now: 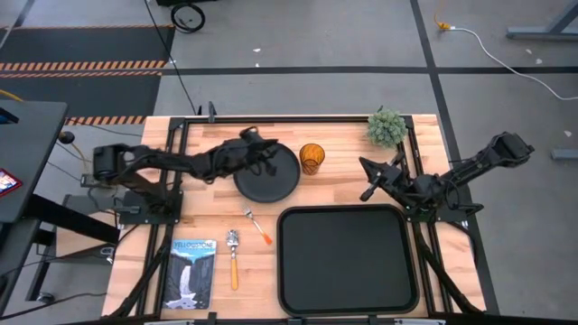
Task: Pick and place plate/cup/fork/spoon on tray
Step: Put the orange cup to the top right of the black serving tray
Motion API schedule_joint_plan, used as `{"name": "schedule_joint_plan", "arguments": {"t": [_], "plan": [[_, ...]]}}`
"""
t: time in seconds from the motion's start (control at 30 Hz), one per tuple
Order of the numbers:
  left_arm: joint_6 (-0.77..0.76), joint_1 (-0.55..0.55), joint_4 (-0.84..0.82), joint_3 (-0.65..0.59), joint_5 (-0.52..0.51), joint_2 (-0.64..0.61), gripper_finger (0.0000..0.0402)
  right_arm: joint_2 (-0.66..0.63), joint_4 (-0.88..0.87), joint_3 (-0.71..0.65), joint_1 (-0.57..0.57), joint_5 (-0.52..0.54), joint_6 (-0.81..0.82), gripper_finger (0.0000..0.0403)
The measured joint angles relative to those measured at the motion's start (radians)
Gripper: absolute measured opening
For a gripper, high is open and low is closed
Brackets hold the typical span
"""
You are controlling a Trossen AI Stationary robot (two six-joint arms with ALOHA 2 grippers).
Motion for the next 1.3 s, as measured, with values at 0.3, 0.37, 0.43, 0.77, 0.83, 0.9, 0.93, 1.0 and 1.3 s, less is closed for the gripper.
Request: {"name": "schedule_joint_plan", "arguments": {"t": [0.3,0.37,0.43,0.77,0.83,0.9,0.93,1.0,1.3], "plan": [[-0.013,0.086,-0.274,0.262,0.329,0.187,0.0117,-0.003,0.005,0.000,0.039,-0.067,0.116,0.0004],[-0.017,0.099,-0.410,0.342,0.353,0.218,0.0117,-0.007,0.006,0.000,0.038,-0.069,0.115,0.0004],[-0.014,0.103,-0.526,0.418,0.355,0.244,0.0117,-0.014,0.009,0.000,0.038,-0.071,0.099,0.0004],[0.004,0.114,-0.657,0.537,0.360,0.300,0.0166,0.003,0.008,0.000,0.038,-0.089,0.090,0.0004],[-0.005,0.118,-0.661,0.541,0.378,0.312,0.0186,0.012,0.007,0.000,0.038,-0.090,0.091,0.0004],[-0.021,0.121,-0.663,0.543,0.404,0.317,0.0202,0.017,0.006,0.000,0.038,-0.090,0.092,0.0004],[-0.022,0.120,-0.662,0.545,0.408,0.318,0.0208,0.021,0.008,0.000,0.038,-0.090,0.096,0.0005],[-0.022,0.120,-0.673,0.545,0.409,0.318,0.0217,0.027,0.006,0.000,0.038,-0.091,0.098,0.0005],[-0.075,0.116,-0.699,0.548,0.411,0.318,0.0212,0.053,0.007,0.000,0.031,-0.150,0.138,0.0006]]}}
